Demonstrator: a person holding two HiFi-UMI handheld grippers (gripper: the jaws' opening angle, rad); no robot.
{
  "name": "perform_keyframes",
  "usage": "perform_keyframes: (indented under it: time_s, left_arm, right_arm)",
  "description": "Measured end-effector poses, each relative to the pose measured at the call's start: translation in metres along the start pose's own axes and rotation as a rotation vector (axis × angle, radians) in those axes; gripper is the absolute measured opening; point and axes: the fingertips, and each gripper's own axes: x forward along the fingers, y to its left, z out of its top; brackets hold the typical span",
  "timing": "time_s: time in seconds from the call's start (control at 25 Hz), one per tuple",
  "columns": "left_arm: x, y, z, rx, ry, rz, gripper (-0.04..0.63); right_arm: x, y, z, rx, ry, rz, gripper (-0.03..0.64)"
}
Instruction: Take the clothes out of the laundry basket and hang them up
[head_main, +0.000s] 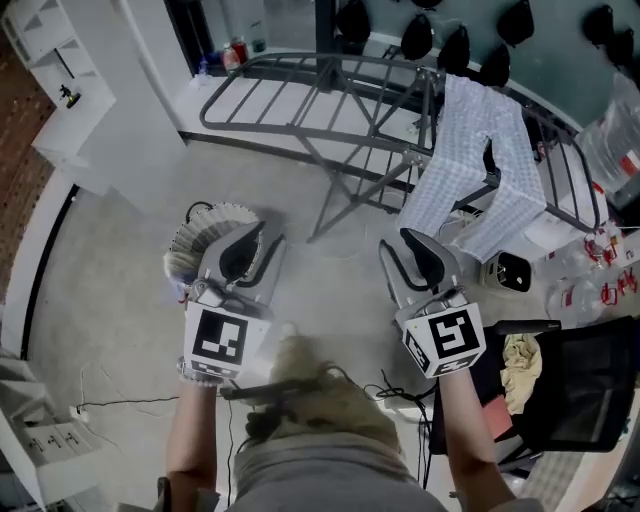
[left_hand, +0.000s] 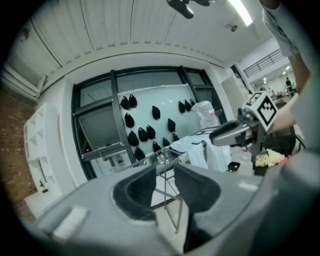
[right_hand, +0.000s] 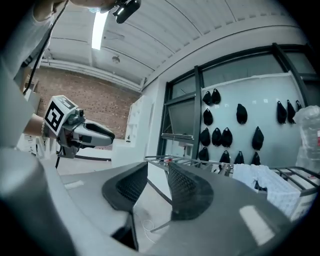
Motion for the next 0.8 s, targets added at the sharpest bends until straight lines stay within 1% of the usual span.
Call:
perform_keyframes:
  time_s: [0.16, 0.32, 0.44, 0.48, 0.6, 0.72, 0.8]
  left_arm:
    - [-0.034, 0.022, -0.015, -0.046, 0.028, 0.078, 0.104]
    - [-0.065, 0.045, -0.033, -0.045, 0.041, 0.132, 0.104]
    - [-0.088, 0.065, -0.048, -0.079, 0.051, 0.173, 0.104]
    - [-0.096, 0.073, -0.053, -0.089, 0.054, 0.185, 0.104]
    - [-0.117, 0.099, -0.068, -0.082, 0.057, 0.207, 0.104]
    - [-0.139, 0.130, -0.089, -0.115, 0.073, 0.237, 0.104]
    - [-0.154, 0.153, -0.104, -0.118, 0.078, 0.247, 0.104]
  right_arm:
    - [0.019, 0.035, 0.007, -0.009, -0.007, 0.079, 0.132]
    - [0.040, 0.070, 0.013, -0.016, -0.009, 0.141, 0.132]
    - [0.059, 0.097, 0.020, -0.026, -0.013, 0.181, 0.132]
    - [0.065, 0.107, 0.022, -0.029, -0.013, 0.194, 0.132]
    - [0.087, 0.138, 0.030, -0.036, -0.015, 0.225, 0.132]
    - [0.115, 0.171, 0.036, -0.037, -0.011, 0.251, 0.132]
    - [0.134, 0.193, 0.039, -0.037, -0.001, 0.263, 0.132]
